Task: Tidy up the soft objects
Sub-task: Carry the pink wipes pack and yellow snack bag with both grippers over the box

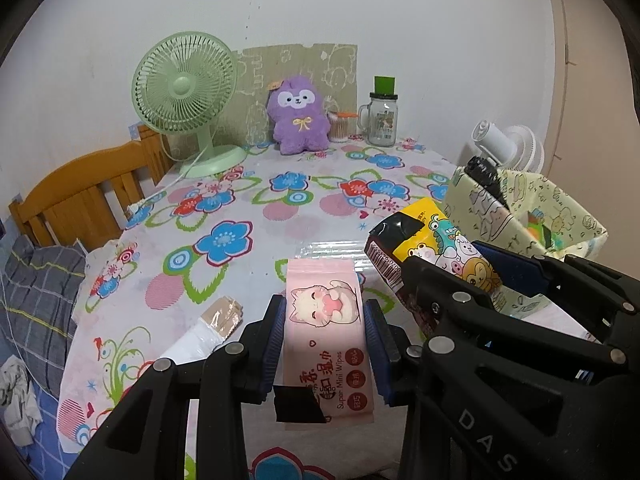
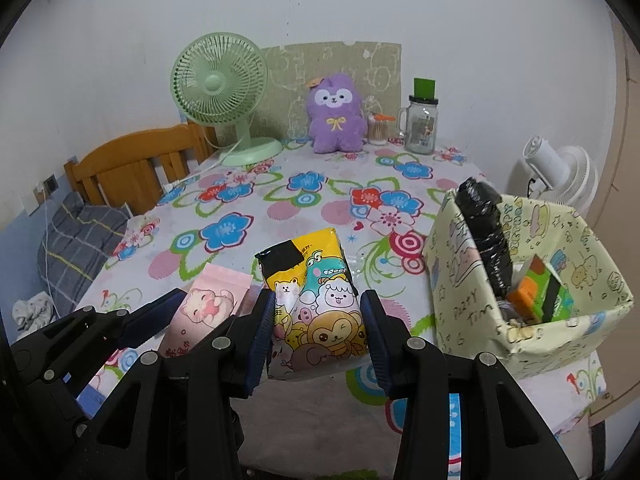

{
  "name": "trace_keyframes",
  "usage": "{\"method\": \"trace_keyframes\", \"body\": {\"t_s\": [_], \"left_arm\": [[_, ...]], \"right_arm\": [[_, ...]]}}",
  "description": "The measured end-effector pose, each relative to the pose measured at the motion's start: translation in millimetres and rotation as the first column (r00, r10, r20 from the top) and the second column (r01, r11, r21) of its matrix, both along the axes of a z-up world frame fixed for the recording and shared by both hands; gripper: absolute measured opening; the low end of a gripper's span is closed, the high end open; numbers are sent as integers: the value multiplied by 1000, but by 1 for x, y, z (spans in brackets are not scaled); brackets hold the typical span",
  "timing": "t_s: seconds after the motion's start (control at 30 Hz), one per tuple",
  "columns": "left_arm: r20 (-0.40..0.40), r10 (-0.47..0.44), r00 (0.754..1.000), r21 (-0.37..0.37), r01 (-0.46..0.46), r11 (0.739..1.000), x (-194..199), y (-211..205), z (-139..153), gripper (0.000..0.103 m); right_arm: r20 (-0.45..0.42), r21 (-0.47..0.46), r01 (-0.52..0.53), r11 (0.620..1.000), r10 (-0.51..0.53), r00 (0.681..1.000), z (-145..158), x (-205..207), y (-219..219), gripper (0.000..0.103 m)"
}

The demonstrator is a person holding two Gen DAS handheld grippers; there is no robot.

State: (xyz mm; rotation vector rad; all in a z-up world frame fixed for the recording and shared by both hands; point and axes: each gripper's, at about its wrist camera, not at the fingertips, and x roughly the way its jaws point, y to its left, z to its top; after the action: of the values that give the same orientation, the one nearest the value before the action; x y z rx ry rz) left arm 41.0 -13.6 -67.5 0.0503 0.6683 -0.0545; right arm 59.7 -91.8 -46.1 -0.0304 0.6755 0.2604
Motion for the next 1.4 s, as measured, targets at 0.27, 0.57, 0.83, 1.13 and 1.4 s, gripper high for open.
{"method": "trace_keyframes", "body": {"t_s": [0.27,0.57,0.83,1.13,1.4], "left_arm": [[21,-11,1000,0,11,1000,-1,-4,15,39],[43,-18,999,4,18,1000,1,-8,31,39],[64,-30,997,9,30,1000,3,-15,45,39],[80,-43,996,16,42,999,10,-27,57,39],[89,-58,994,22,56,998,19,-40,63,39]], "right_arm": [[22,-1,9,1000,-9,1000,18,-4,-5,47],[43,2,13,1000,-13,999,35,-1,-10,47],[66,1,18,1000,-18,998,50,0,-18,47],[84,-1,24,1000,-24,996,63,6,-28,47],[94,3,34,999,-34,995,70,14,-42,47]]}}
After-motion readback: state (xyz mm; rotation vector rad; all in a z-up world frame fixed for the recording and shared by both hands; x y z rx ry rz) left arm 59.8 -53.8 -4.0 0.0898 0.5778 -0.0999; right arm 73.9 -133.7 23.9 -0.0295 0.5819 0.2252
